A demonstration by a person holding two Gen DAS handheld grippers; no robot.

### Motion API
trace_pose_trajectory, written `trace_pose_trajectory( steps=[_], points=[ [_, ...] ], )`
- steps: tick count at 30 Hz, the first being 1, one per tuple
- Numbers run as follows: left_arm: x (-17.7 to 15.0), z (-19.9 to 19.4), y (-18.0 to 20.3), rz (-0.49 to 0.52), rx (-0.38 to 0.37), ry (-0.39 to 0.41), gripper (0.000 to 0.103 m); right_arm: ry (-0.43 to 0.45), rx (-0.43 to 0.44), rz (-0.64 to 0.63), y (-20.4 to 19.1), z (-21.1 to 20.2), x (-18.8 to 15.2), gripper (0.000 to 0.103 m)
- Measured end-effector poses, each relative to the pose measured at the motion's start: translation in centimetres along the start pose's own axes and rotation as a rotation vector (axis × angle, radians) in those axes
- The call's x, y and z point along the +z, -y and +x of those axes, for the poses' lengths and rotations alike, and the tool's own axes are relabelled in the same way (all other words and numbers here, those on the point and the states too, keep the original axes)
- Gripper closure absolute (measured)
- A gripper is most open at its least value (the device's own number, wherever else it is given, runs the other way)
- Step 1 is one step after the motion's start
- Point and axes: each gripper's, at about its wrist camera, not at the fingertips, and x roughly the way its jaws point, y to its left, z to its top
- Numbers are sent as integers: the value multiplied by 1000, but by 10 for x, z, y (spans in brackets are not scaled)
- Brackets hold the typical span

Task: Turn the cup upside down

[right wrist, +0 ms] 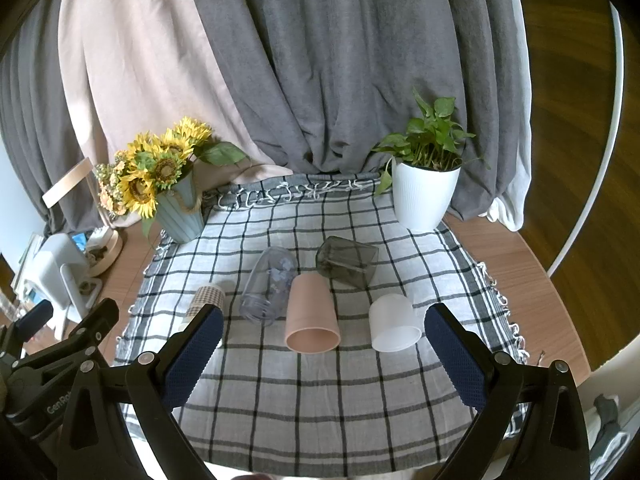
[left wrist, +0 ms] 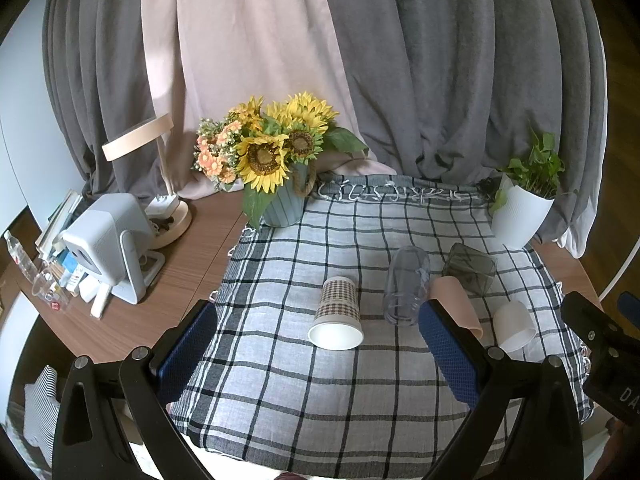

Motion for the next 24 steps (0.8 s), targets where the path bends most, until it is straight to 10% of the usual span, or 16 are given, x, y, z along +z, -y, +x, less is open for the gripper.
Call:
trace_pose_trajectory(
  steps=[24],
  points=[
    [2, 3, -2, 1, 1, -2, 0, -4, 1, 2, 1, 6, 2, 2]
  ],
)
